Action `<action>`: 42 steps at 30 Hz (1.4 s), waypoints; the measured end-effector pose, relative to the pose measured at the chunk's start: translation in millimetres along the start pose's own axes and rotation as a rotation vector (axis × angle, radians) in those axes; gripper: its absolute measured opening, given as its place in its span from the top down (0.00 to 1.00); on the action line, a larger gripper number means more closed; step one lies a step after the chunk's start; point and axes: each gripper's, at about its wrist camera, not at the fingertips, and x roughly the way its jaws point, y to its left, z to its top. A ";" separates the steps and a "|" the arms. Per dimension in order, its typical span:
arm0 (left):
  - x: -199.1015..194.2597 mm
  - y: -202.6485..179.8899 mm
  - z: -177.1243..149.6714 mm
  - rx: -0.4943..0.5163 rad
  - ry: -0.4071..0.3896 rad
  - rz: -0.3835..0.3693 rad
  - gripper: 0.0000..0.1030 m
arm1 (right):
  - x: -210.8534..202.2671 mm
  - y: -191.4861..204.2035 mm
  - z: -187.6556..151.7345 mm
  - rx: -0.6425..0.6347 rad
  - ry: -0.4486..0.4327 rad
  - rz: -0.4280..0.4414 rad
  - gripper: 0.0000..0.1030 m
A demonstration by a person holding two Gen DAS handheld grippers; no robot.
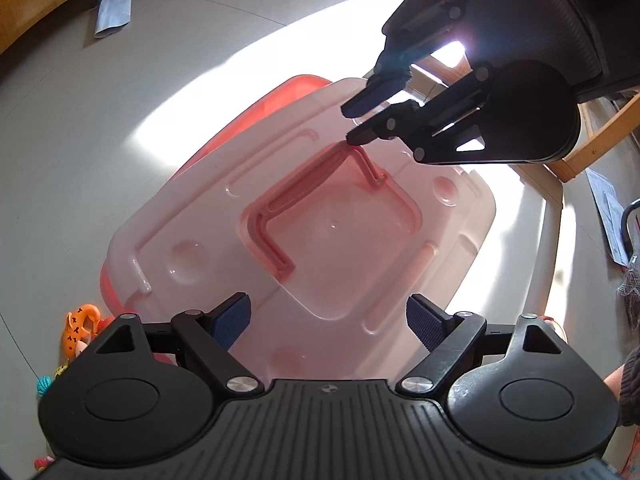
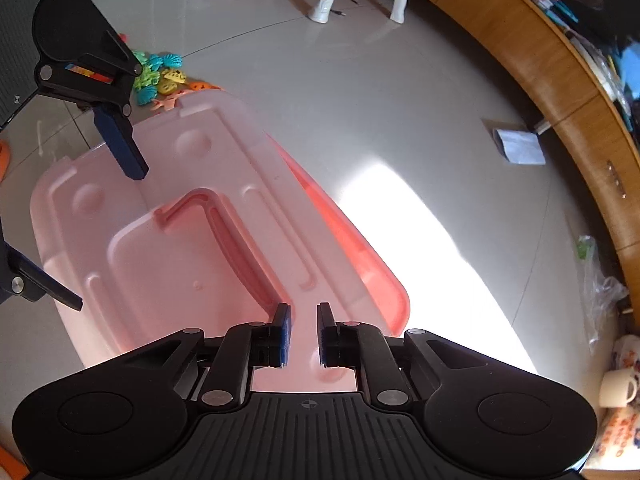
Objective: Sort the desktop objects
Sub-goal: 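Carry the lid over the pink bin with the right gripper, then lower the lid onto the bin rim and open the right gripper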
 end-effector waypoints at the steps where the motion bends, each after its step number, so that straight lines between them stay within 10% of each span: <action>1: 0.6 1.2 -0.3 -0.007 -0.001 0.004 0.15 | 1.3 -2.2 -2.2 0.016 0.000 0.004 0.89; 7: 8.4 5.6 9.3 -0.017 -0.014 0.003 0.15 | -10.6 -27.2 -16.8 0.216 -0.053 0.129 0.67; 30: 12.5 1.6 15.3 0.014 -0.018 -0.004 0.13 | 7.5 12.8 -6.9 0.107 -0.054 -0.022 0.79; 42: -14.8 59.6 -12.8 -0.168 0.033 -0.054 0.14 | -13.6 -51.0 -113.9 0.613 0.018 0.258 0.52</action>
